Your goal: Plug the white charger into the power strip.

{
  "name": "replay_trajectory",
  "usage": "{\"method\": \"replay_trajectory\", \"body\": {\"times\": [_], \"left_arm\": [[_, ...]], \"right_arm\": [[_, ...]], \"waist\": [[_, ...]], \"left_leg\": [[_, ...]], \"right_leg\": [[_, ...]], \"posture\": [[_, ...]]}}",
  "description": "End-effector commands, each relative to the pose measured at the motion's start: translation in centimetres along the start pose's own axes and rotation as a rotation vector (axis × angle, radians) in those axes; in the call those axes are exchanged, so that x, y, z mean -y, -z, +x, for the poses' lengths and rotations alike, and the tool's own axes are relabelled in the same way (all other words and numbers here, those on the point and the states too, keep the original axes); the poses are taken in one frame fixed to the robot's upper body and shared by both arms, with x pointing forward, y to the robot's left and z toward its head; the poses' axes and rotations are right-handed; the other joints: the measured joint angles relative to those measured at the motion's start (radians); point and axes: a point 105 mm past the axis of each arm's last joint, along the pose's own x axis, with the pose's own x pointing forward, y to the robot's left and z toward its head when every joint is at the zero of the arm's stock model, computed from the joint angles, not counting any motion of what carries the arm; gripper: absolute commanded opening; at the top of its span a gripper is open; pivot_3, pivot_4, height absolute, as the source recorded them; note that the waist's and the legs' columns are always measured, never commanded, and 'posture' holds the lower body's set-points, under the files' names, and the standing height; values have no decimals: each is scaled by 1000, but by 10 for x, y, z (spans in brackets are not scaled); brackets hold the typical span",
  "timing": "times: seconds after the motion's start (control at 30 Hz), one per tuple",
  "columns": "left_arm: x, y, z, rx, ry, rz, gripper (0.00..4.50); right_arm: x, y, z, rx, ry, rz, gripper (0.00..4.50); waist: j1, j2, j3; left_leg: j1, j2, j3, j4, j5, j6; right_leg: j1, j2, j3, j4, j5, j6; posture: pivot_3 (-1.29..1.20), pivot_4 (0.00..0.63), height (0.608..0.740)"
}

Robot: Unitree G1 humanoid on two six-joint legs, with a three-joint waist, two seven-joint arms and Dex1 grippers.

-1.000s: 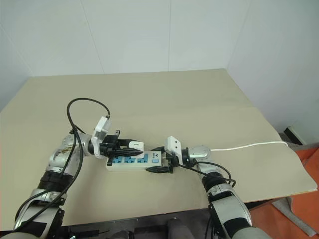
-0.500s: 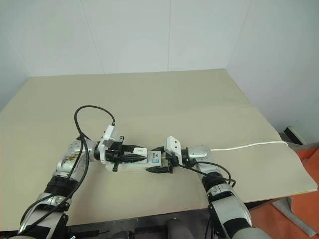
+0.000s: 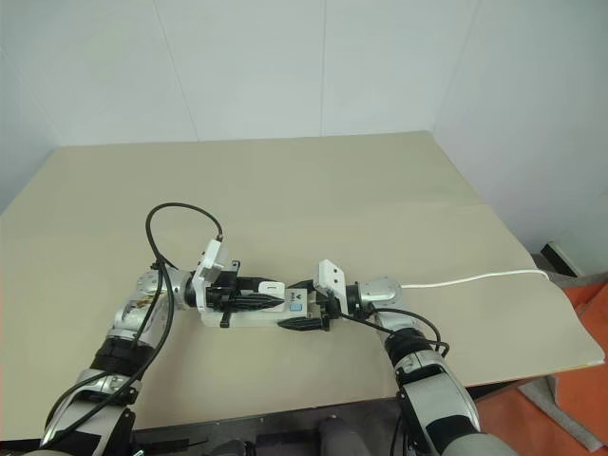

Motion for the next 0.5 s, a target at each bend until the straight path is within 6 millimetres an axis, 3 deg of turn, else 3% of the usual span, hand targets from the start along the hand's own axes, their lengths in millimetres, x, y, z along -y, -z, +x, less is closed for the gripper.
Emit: {"method": "replay_trajectory", "body": {"times": [0.03, 0.5], "left_arm": [[-4, -7, -1, 4, -10, 46, 1012], [-8, -7, -5, -1, -18, 59, 1012]], "right_arm": [[-9, 4, 9, 1, -45, 25, 3449], [-11, 7, 8, -12, -58, 48, 3449]], "waist": [[0, 0, 0], [0, 0, 0]], "left_leg": [[0, 0, 0, 0, 0, 0], [1, 0, 0, 0, 0, 0]], "right_leg": [[0, 0, 0, 0, 0, 0], [2, 0, 0, -1, 0, 0]], "posture": [[0, 150, 740], [0, 150, 740]]}}
